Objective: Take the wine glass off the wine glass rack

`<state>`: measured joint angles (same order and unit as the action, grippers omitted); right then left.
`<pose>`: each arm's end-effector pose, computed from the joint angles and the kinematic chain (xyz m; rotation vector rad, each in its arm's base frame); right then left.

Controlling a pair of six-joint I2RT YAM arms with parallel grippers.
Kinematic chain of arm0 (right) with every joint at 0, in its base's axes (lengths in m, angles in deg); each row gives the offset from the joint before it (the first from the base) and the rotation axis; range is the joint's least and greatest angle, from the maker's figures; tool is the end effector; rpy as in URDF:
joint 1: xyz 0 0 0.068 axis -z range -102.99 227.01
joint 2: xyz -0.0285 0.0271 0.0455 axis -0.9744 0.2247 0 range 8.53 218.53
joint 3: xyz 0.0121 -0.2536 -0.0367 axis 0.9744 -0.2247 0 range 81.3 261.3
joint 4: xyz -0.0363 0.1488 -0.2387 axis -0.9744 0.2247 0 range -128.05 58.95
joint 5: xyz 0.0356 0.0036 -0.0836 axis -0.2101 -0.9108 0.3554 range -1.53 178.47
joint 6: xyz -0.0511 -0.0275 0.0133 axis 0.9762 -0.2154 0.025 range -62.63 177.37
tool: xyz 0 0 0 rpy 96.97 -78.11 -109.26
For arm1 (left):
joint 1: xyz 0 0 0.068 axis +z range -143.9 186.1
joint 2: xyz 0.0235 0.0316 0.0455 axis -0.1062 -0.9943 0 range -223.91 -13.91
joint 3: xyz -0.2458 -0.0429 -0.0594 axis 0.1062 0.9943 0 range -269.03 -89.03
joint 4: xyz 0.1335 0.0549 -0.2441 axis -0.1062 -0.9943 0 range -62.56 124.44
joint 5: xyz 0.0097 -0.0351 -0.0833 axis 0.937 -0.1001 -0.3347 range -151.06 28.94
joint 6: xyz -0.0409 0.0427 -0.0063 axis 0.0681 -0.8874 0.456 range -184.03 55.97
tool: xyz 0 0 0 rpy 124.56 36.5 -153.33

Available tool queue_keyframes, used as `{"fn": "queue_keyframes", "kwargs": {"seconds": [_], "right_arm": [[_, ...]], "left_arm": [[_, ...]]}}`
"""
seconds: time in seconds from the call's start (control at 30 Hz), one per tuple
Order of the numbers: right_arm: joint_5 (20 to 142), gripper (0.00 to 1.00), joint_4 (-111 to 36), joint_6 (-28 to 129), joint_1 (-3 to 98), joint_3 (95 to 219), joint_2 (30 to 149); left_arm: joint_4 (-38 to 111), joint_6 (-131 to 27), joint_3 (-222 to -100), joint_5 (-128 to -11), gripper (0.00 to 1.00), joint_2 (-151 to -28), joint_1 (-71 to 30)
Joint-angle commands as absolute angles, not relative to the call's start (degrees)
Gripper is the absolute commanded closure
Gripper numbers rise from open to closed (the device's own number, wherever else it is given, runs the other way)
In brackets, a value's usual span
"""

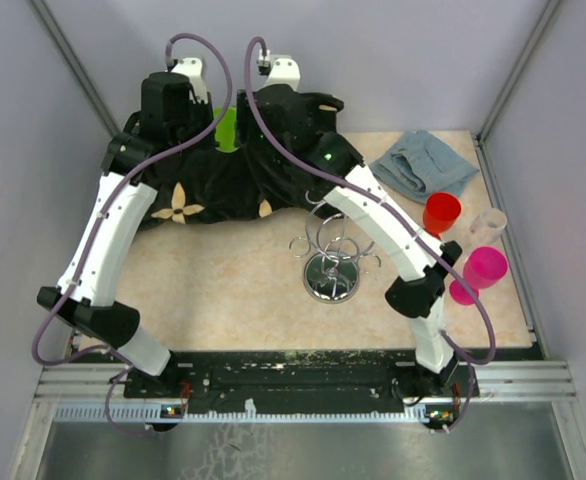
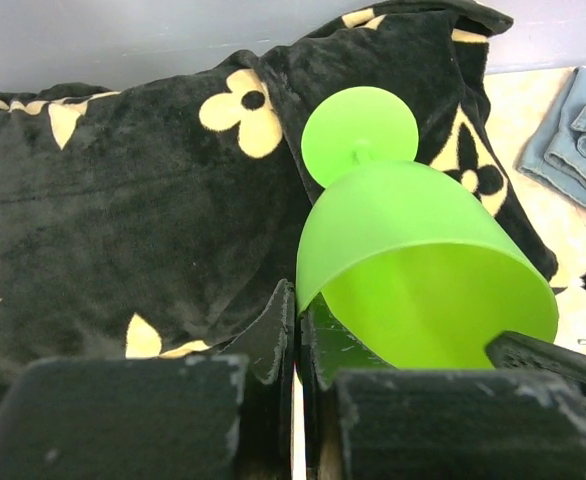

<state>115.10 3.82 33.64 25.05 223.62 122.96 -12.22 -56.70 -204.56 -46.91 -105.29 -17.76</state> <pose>0.2872 0.3354 0.4898 -0.1153 1.8156 0.5235 0.3279 -0.1333 0.4806 0.1200 1.9492 -0.1169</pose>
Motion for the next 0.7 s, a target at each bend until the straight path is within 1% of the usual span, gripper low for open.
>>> {"fn": "queue_keyframes", "kwargs": {"seconds": [0.0, 0.13, 0.23, 0.3, 0.37, 0.53, 0.57, 0.6, 0.67], "right_arm": [[116.88, 0.43, -0.64, 34.99, 24.54, 226.13, 125.27], [118.06, 0.45, -1.64, 35.35, 24.54, 226.23, 126.48], [118.51, 0.5, -1.84, 35.35, 24.54, 226.19, 127.21], [118.76, 0.59, -1.84, 35.23, 24.54, 226.07, 127.58], [118.96, 0.69, -2.12, 35.23, 24.54, 225.9, 127.59], [120.07, 0.91, -3.02, 35.7, 24.54, 225.25, 127.56], [120.18, 0.96, -3.19, 35.79, 24.54, 225.09, 127.54], [120.31, 1.0, -3.4, 35.83, 24.6, 224.83, 127.35], [120.67, 1.0, -3.8, 35.99, 24.63, 224.24, 126.99]], "left_arm": [[-8.74, -54.84, -203.96, -45.9, 1.0, -103.86, -17.55], [-7.35, -54.41, -203.03, -46.1, 1.0, -103.32, -17.63], [-6.82, -54.36, -203.05, -46.05, 1.0, -103.21, -17.61], [-6.61, -54.42, -203.03, -45.97, 1.0, -103.21, -17.61], [-6.44, -54.44, -203.03, -46.02, 1.0, -103.21, -17.58], [-6.04, -54.06, -202.98, -47.01, 1.0, -103.17, -17.63], [-5.76, -53.94, -202.98, -47.95, 0.97, -103.11, -17.62], [-5.43, -54.13, -202.82, -48.92, 0.85, -102.92, -17.63], [-4.02, -54.66, -202.02, -51.63, 0.61, -102.02, -17.52]]}}
